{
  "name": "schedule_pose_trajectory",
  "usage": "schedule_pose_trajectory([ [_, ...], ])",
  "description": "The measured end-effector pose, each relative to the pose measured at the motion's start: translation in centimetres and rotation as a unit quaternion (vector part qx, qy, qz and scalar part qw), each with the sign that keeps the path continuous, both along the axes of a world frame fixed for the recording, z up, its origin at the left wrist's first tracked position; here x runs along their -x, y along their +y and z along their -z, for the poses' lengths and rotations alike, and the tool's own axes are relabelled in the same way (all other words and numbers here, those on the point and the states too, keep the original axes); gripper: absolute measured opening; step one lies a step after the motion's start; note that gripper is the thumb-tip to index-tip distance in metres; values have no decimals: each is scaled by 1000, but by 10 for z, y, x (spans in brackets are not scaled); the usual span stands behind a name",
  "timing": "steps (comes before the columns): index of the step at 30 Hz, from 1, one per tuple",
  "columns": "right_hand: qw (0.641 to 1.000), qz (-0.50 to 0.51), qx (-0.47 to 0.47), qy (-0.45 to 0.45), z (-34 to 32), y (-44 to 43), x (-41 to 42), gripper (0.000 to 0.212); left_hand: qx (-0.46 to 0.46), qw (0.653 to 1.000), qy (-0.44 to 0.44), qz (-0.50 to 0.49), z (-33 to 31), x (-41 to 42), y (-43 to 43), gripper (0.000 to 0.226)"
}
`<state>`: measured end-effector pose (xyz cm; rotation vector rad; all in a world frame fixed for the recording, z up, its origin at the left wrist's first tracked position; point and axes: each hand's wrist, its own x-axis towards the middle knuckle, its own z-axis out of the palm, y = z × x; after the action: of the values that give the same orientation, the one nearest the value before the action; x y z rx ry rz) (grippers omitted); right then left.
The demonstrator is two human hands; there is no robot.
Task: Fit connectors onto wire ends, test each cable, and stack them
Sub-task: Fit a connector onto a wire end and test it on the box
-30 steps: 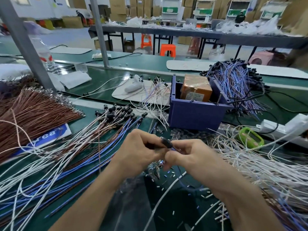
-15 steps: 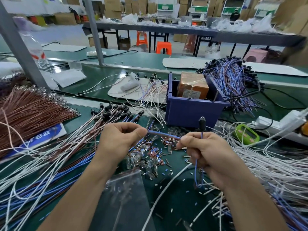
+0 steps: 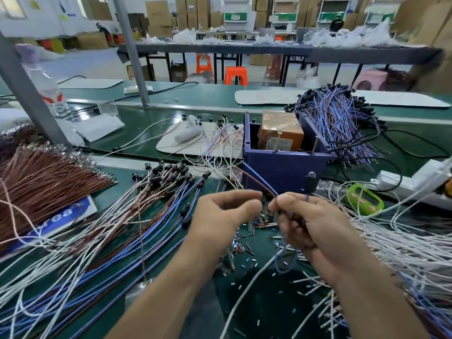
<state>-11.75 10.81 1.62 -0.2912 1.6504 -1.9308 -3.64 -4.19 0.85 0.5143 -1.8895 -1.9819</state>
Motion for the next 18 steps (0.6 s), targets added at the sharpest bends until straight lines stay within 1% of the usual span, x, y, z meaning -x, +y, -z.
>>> schedule_pose_trajectory([
  [2, 1000, 19, -5, -4, 2, -2, 0, 28, -58, 998, -1, 14, -5, 11, 5, 19],
  [5, 999, 40, 2, -8, 2, -4, -1, 27, -104, 994, 7, 21, -12, 28, 13, 14],
  [7, 997, 67, 26, -28, -2, -4, -1, 24, -135, 991, 16, 10, -16, 36, 18, 11],
  [8, 995, 88, 45, -35, -3, -4, -1, 22, -142, 990, 19, -1, -18, 39, 20, 14],
  [10, 986, 150, 70, -18, -3, -5, 0, 22, -152, 988, 24, -27, -19, 45, 22, 21],
  [13, 968, 238, 73, 17, 4, -2, 6, 32, -155, 986, 38, -46, -22, 52, 21, 20],
  [15, 960, 269, 82, 9, 5, -1, 8, 37, -152, 984, 49, -74, -22, 56, 20, 19],
  [18, 952, 291, 93, -15, 6, 0, 9, 41, -97, 986, 49, -123, -15, 59, 19, 22],
])
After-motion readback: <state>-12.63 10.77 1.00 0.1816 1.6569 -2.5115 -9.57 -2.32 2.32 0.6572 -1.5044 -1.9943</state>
